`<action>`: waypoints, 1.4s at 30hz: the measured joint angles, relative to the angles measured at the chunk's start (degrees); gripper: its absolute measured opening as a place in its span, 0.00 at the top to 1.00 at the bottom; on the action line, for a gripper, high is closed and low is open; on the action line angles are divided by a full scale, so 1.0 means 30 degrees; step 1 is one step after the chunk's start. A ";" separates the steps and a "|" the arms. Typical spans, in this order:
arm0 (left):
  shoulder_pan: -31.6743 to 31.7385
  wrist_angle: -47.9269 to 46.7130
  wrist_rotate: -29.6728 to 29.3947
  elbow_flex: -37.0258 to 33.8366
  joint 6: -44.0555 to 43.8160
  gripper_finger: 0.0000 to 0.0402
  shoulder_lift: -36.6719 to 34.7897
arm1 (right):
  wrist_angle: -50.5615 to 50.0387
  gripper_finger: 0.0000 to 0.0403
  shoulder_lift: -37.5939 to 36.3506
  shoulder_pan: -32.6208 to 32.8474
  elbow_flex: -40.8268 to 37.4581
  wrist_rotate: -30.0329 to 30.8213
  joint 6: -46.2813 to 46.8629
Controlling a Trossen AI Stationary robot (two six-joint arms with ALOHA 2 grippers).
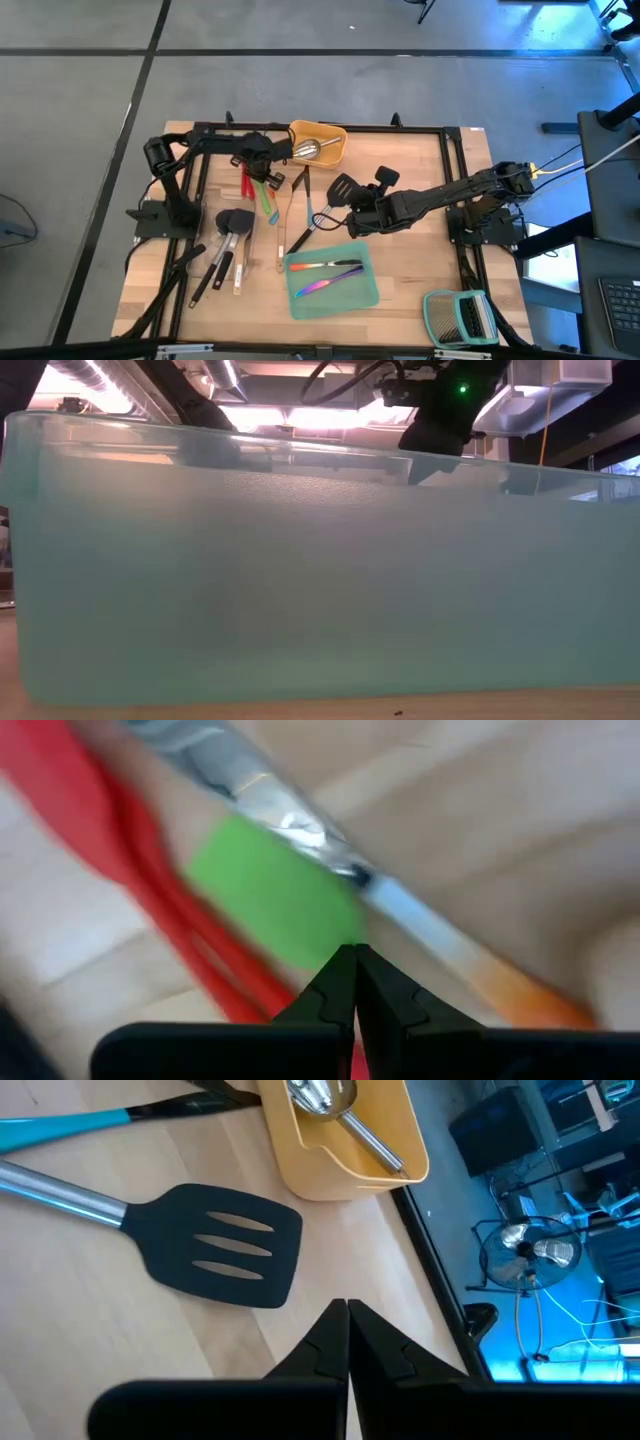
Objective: Pick & Place Kitchen Items
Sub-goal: Put the wooden spatula into the transparent bin
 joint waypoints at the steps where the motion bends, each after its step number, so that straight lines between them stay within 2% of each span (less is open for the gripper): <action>1: -0.0302 0.0458 0.0509 -0.0011 -0.0068 0.99 0.0004 | 0.0000 1.00 0.0000 0.0022 0.0000 0.0094 0.0010; 5: -0.1665 0.1548 0.2227 -0.0031 -0.0223 0.99 0.0036 | 0.0050 1.00 0.0000 0.0084 -0.0021 0.0152 0.0208; 16: -0.4671 0.2734 0.2102 -0.0004 -0.2065 0.99 0.0036 | 0.0073 1.00 0.0018 0.0081 -0.0940 0.0179 0.0625; 21: -0.5359 0.2875 0.2384 0.0530 -0.2167 0.99 0.0109 | 0.0080 1.00 0.0022 0.0081 -0.0976 0.0259 0.0645; 28: -0.5976 0.5250 0.2941 0.1170 -0.1548 0.99 0.0100 | -0.0046 1.00 0.0022 0.0081 -0.0976 0.0273 0.0683; 36: -0.6204 0.5291 0.0987 0.1245 -0.0860 0.99 -0.0117 | -0.0635 1.00 0.0022 0.0081 -0.0984 0.0324 0.1017; 42: -0.6651 0.5473 0.4780 0.1242 0.0771 0.97 -0.0117 | -0.2383 1.00 0.0022 0.0122 -0.0984 0.0807 0.1854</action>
